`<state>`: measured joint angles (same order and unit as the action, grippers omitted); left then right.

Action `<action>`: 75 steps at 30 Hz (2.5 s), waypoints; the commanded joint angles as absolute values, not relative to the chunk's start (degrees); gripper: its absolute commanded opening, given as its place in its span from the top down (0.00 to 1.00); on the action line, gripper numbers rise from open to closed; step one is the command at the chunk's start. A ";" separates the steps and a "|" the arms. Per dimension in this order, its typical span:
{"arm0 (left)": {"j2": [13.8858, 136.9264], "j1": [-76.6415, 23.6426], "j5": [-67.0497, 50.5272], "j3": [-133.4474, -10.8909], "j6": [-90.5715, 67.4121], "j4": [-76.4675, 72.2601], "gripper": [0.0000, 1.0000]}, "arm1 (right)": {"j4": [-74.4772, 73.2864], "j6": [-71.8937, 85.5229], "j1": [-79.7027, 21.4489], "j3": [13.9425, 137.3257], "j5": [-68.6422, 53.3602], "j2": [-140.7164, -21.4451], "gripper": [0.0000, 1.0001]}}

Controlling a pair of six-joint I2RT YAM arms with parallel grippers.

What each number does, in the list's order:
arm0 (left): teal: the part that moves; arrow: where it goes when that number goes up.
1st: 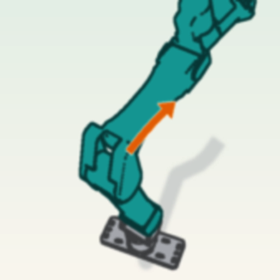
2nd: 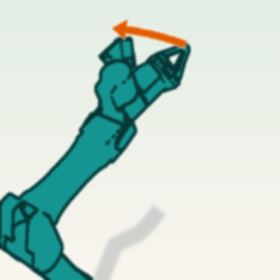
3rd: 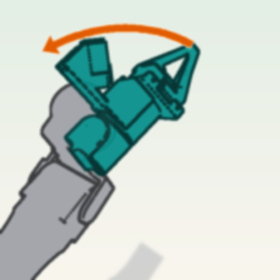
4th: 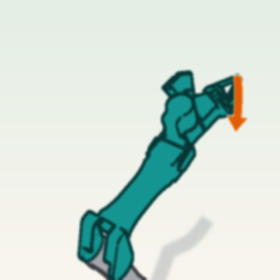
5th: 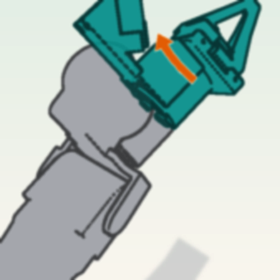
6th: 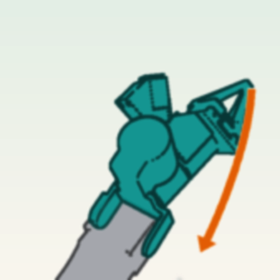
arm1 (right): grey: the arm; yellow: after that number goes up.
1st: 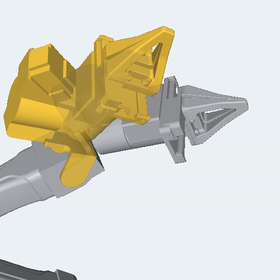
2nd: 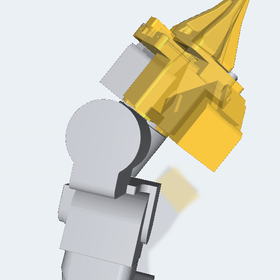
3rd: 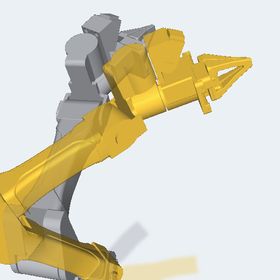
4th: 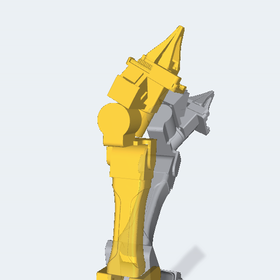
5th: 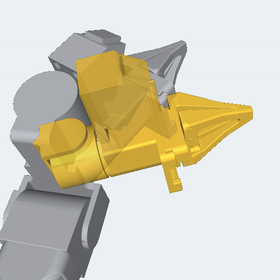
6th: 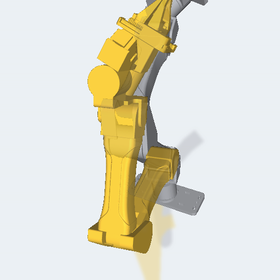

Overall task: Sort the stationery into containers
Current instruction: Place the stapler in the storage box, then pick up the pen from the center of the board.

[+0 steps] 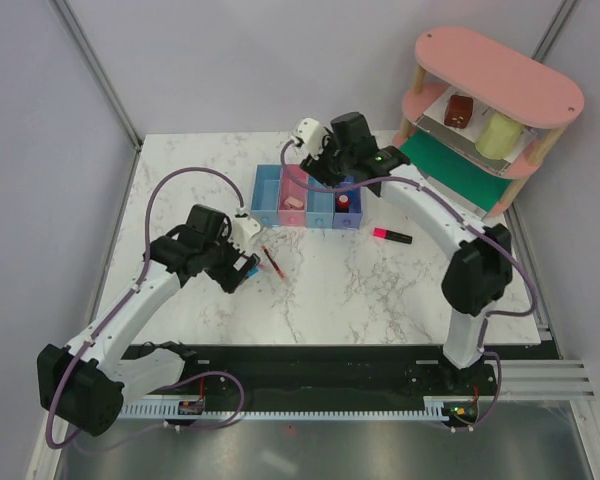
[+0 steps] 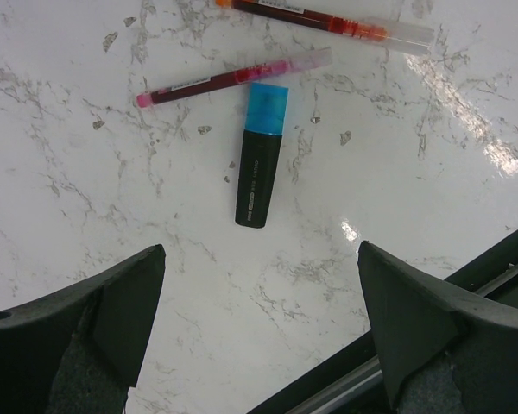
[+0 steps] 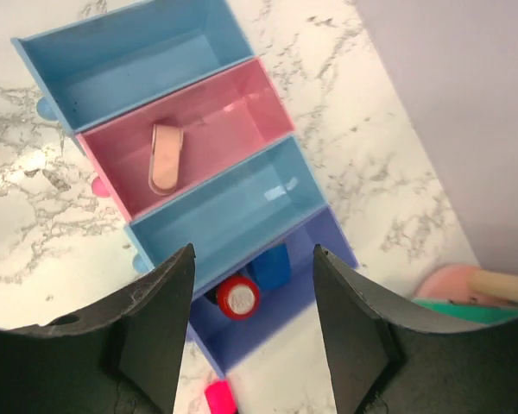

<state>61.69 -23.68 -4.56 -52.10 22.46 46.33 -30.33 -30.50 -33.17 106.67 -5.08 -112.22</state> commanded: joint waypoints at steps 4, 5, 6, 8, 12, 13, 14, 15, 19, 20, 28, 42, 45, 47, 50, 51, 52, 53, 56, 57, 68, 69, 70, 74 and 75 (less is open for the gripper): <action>63.19 -23.38 -6.23 -48.61 30.57 40.61 0.00 | -34.88 -37.43 -27.34 84.68 -5.27 -95.38 0.34; 63.45 -23.47 -7.11 -48.34 31.63 40.08 0.01 | -36.11 -38.49 -26.55 82.81 -5.19 -92.84 0.34; 63.72 -23.38 -7.38 -47.56 32.77 38.77 0.01 | -36.73 -40.06 -24.72 79.83 -5.19 -91.68 0.34; 64.25 -23.38 -7.38 -46.59 36.72 37.18 0.01 | -38.49 -41.39 -22.69 77.44 -6.76 -89.05 0.30; 65.74 -23.38 -5.28 -43.77 42.44 32.44 0.01 | -39.11 -43.59 -19.43 72.44 -8.17 -87.80 0.25; 66.09 -23.38 -5.10 -43.25 44.54 31.65 0.01 | -38.94 -43.77 -19.25 72.07 -8.61 -88.24 0.24; 66.53 -23.38 -4.49 -41.59 45.52 30.68 0.01 | -38.76 -43.86 -18.73 71.81 -8.70 -88.68 0.23; 66.79 -23.38 -4.05 -40.62 46.05 29.72 0.01 | -38.32 -43.77 -18.46 71.37 -8.70 -89.12 0.22; 69.78 -23.38 -3.16 -37.27 46.50 24.71 0.01 | -36.22 -43.59 -16.88 71.89 -9.84 -93.24 0.20; 70.57 -23.38 -3.08 -36.48 46.15 23.83 0.02 | -35.86 -43.59 -16.18 71.89 -10.10 -94.12 0.20; 78.48 -23.29 -3.08 -35.51 42.45 17.84 0.04 | -33.49 -45.00 -12.84 73.83 -11.42 -102.48 0.17; 82.70 -23.38 -3.87 -36.91 41.92 18.89 0.39 | -29.45 -47.20 -8.96 71.46 -13.54 -108.63 0.18; 82.79 -23.29 -4.57 -37.44 41.40 20.38 0.68 | -28.92 -47.20 -8.88 71.19 -14.15 -109.95 0.19; 82.62 -23.29 -4.66 -37.70 41.14 21.09 0.80 | -28.83 -47.20 -8.79 71.19 -14.94 -110.91 0.23; 81.74 -23.38 -4.83 -38.49 40.70 23.55 0.95 | -28.83 -47.20 -8.88 71.02 -15.73 -112.14 0.32; 81.39 -23.29 -4.92 -39.02 40.52 24.16 0.98 | -28.74 -47.20 -8.88 70.84 -15.91 -112.32 0.35; 80.86 -23.29 -4.92 -39.28 40.43 25.82 0.98 | -28.74 -47.37 -8.79 70.23 -16.00 -112.50 0.42; 80.34 -23.29 -5.10 -39.55 40.34 26.62 0.98 | -28.74 -47.55 -8.79 69.79 -16.43 -112.41 0.47; 77.35 -23.29 -5.88 -42.26 40.17 30.93 0.98 | -28.74 -47.99 -8.88 67.94 -16.35 -112.06 0.64; 75.69 -23.29 -6.32 -43.15 40.17 32.42 0.98 | -28.83 -48.08 -8.88 66.81 -16.26 -111.71 0.68; 71.27 -23.38 -18.09 -64.48 33.49 46.66 0.98 | -29.53 -42.38 -8.79 61.09 -18.10 -101.00 0.96; 71.54 -23.29 -18.98 -65.82 31.83 46.76 0.98 | -29.97 -41.58 -8.88 61.17 -18.98 -99.16 0.98; 72.59 -23.38 -19.51 -67.05 30.95 46.67 0.98 | -30.84 -40.96 -8.88 61.26 -19.51 -98.27 0.98; 76.02 -23.29 -18.39 -71.28 25.50 42.91 0.98 | -33.22 -37.71 -8.88 62.31 -22.32 -93.17 1.00; 77.07 -23.29 -17.15 -71.37 22.62 39.58 0.98 | -33.66 -36.66 -8.79 62.58 -23.11 -91.08 1.00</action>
